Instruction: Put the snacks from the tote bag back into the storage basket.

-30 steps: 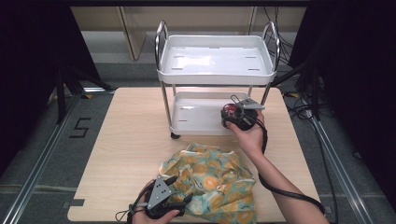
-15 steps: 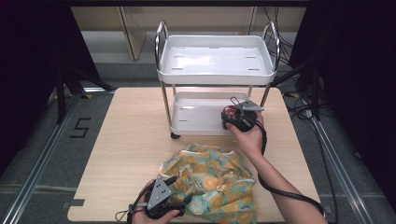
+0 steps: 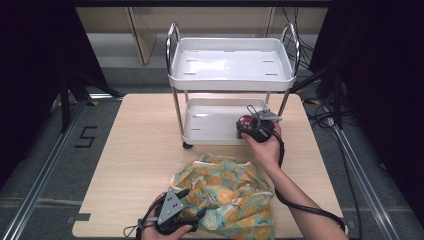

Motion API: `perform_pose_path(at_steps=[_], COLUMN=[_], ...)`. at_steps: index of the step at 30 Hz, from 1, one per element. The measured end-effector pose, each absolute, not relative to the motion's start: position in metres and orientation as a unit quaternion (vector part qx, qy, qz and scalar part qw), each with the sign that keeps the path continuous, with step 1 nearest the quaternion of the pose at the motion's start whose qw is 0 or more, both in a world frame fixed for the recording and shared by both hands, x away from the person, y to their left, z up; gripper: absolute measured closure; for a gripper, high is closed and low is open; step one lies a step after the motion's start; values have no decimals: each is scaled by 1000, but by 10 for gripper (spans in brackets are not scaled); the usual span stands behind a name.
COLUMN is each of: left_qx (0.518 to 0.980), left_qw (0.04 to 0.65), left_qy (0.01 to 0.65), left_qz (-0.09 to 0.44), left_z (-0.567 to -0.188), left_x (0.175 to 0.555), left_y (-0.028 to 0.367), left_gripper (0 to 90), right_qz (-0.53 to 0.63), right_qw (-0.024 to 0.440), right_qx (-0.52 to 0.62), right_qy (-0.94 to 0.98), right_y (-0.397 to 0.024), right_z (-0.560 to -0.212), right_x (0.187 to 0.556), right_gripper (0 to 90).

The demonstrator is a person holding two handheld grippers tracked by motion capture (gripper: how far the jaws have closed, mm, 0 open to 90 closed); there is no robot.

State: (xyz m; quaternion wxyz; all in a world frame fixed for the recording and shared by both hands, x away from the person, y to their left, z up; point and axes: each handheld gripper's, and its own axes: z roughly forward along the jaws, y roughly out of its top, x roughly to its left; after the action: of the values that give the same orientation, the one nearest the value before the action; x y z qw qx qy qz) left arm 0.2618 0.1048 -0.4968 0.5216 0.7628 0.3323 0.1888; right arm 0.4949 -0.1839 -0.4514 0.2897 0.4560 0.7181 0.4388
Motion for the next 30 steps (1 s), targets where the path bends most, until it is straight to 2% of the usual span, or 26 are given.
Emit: perform_pose_path(at_steps=[11,18,30], left_qx=[762,760,760], left_qw=[520,523,523], left_qy=[340,339,340], left_qz=[185,183,181], left_z=[-497,-498,-498], left_x=[261,261,261], left_y=[104,104,103], left_gripper=[219,217,217], right_qz=[433,440,434], right_qw=[302,283,291], right_qx=[450,462,459], right_qy=[720,717,718], right_y=[-183,-182,-182], right_z=[-454,-455,-455], right_x=[495,492,492], right_gripper=[266,263,262])
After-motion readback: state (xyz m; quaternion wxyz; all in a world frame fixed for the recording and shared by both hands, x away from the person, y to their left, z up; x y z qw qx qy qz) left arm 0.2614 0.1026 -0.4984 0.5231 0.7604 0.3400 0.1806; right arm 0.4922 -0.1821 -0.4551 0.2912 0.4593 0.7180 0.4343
